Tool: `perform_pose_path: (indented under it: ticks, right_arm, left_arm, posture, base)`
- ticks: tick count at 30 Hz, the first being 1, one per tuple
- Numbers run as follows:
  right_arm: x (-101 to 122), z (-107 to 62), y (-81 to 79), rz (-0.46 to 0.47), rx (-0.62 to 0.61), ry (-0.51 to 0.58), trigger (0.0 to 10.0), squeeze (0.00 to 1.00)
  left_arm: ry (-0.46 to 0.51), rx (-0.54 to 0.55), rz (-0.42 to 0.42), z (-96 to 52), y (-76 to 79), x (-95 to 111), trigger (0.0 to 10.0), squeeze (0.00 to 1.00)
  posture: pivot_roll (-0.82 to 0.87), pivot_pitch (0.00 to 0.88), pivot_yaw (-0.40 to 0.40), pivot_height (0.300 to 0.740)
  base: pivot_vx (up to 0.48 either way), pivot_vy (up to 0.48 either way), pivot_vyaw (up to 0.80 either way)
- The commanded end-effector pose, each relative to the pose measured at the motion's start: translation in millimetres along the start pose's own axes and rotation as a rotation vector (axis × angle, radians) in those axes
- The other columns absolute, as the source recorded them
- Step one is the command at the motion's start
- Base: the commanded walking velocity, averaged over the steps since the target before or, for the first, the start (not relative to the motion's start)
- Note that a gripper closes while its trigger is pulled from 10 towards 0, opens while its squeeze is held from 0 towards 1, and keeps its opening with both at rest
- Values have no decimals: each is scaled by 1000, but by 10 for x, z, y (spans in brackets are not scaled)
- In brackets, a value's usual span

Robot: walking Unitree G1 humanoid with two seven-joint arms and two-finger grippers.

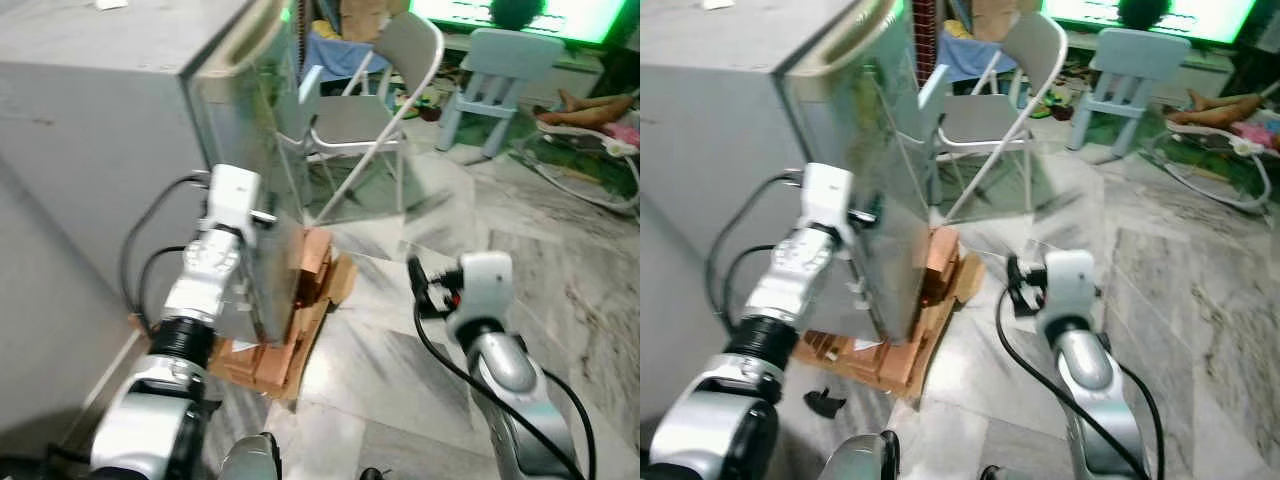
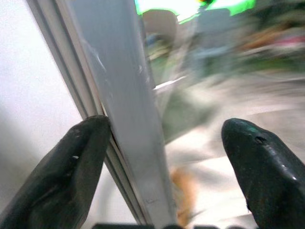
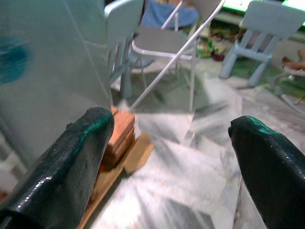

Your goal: Restocking fridge

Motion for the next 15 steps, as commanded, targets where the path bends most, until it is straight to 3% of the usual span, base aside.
perform_pose_path:
  ticks: [1,4,10,12,15]
  right_arm:
    - [26,-50,23,4,-8,4,10000,0]
    - [13,-76,-2,5,3,1,10000,0]
    - [35,-18,-25,13,-2,10,10000,0]
    - [27,-10,-52,15,5,9,10000,0]
    - [65,13,-71,31,15,29,10000,0]
  left_arm:
    - [174,-283,86,45,739,466,10000,0]
    - [191,-297,81,38,814,471,10000,0]
    - [163,-134,70,68,361,334,10000,0]
    - [147,-104,73,7,201,296,10000,0]
    - [157,-90,65,-77,91,277,10000,0]
  posture:
    - [33,63,2,740]
    - [26,62,7,740]
    - [31,57,15,740]
    - [38,55,16,740]
    - [41,52,14,740]
  base:
    - [0,0,0]
    - [0,0,0]
    - [0,0,0]
    - [0,0,0]
    - [97,-125,0]
Point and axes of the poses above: a point about 5 cm out from each wrist's last joint towards the gripper, its own z axis pointing out of the wrist towards the gripper, its own x axis along the axis of the wrist's last joint, y = z × x, the point moved 5 cm from there along z, pointing out of the wrist towards the gripper, and after that the axes turned 1 degree about -z, right-handed, at the moved point
